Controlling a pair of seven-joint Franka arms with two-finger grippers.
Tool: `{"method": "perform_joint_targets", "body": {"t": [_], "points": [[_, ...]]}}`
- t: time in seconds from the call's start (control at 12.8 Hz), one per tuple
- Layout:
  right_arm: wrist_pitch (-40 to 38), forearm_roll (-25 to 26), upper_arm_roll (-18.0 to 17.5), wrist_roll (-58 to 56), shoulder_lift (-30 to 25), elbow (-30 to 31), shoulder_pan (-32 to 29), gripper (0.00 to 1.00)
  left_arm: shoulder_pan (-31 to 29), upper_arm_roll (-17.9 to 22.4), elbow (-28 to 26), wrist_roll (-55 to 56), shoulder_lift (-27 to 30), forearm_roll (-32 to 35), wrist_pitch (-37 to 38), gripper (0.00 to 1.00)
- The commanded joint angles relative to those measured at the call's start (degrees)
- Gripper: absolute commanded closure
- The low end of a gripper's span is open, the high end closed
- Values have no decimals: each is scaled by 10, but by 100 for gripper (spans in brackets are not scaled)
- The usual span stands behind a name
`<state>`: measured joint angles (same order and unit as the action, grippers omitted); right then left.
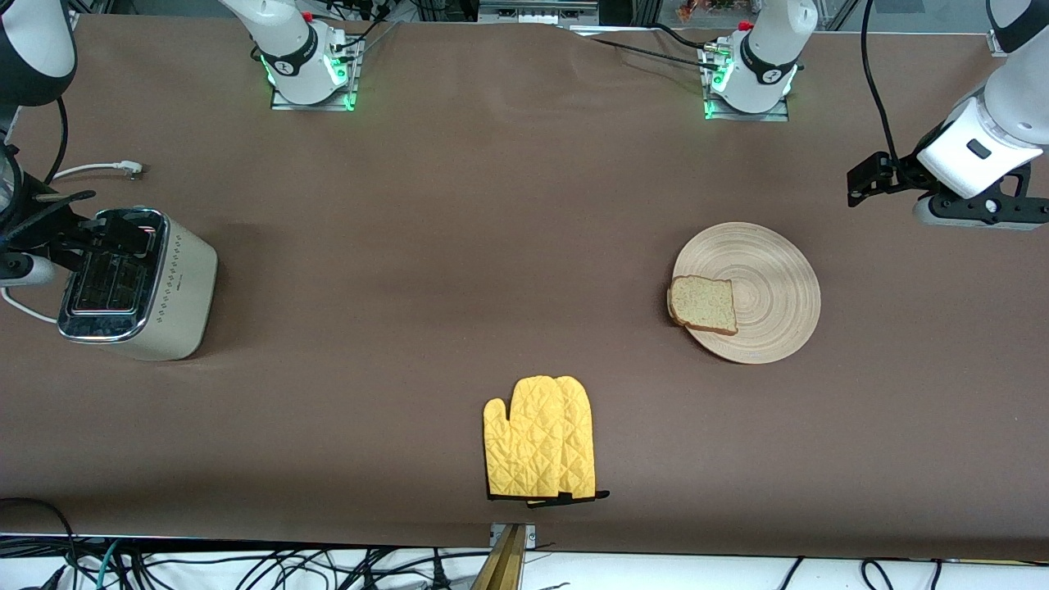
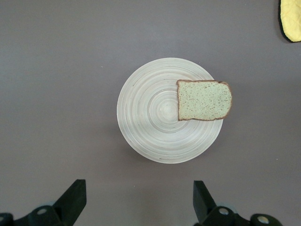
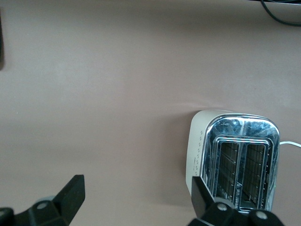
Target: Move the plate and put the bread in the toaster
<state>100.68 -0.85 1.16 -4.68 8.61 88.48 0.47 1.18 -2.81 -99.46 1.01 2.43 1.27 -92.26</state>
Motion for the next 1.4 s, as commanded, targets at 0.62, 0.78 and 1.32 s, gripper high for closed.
{"method": "perform_joint_targets", "body": {"t": [0.62,0.78,1.32], "points": [[-7,7,4,4,9,-12,-6,0,-119,4,45,-8,-74,-160,12,0],[-7,7,4,4,9,-12,-6,0,-130,4,45,-28,-92,-163,12,0],[-7,7,4,5,9,-12,-6,0,-170,4,47,-207,-182,-176,12,0]]}}
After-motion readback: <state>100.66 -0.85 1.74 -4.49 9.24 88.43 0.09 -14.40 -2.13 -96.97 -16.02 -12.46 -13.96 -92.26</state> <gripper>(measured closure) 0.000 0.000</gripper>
